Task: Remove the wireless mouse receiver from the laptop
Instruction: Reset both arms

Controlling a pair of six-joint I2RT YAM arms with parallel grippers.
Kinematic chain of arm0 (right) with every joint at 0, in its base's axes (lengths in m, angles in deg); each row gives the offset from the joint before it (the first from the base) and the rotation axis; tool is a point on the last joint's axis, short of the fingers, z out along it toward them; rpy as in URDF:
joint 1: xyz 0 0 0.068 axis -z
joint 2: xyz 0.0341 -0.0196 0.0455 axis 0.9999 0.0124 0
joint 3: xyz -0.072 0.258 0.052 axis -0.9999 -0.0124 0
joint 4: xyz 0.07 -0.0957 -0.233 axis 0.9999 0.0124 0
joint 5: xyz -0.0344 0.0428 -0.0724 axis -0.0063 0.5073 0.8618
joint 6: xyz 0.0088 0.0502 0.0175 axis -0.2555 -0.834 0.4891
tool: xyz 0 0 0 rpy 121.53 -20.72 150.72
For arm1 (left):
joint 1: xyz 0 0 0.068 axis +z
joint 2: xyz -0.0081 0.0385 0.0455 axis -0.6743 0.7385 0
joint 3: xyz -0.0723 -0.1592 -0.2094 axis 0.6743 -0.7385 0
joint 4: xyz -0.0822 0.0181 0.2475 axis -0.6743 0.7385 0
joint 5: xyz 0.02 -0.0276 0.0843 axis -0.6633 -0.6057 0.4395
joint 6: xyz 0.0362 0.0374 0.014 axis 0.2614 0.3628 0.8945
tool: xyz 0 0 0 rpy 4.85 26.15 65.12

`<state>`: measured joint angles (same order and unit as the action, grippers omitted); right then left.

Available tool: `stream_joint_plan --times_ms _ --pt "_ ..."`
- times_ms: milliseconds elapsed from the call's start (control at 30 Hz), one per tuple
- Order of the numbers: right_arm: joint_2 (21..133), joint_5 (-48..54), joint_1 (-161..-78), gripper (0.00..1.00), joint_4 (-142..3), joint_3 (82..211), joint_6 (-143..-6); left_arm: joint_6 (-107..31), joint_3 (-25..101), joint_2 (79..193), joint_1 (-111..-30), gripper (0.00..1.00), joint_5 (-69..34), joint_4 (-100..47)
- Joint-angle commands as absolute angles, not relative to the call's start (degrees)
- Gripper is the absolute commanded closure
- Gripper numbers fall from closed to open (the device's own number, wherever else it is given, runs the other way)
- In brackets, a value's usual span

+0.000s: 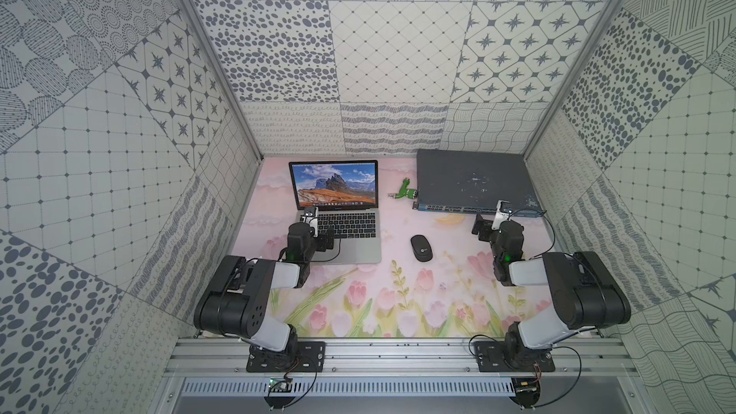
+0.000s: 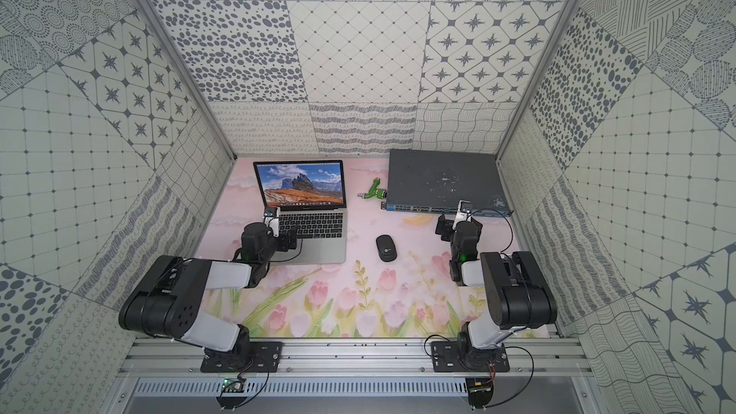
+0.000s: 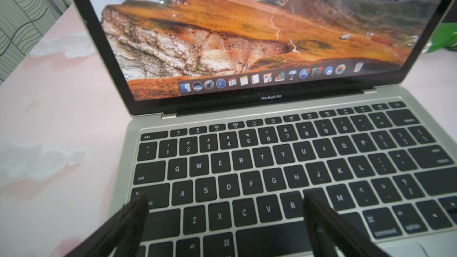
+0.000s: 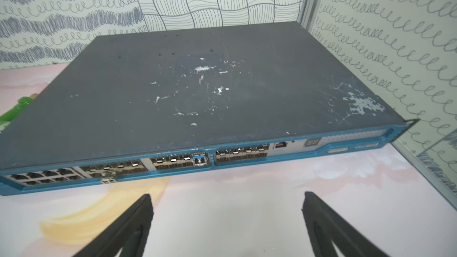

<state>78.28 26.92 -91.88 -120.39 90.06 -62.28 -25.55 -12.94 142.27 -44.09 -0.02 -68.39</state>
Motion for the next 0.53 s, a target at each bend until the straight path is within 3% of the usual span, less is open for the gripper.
stream_joint_plan --times_ms 0,500 --pt "78.4 26.0 -91.8 0.03 -123.3 90.6 -62.0 -22.5 -12.0 143.1 -43.8 0.01 -4.7 -74.2" --pt "78.4 26.0 -91.8 0.03 -123.0 90.7 -61.9 -22.6 -11.7 142.9 -43.8 0.01 -5.1 -73.3"
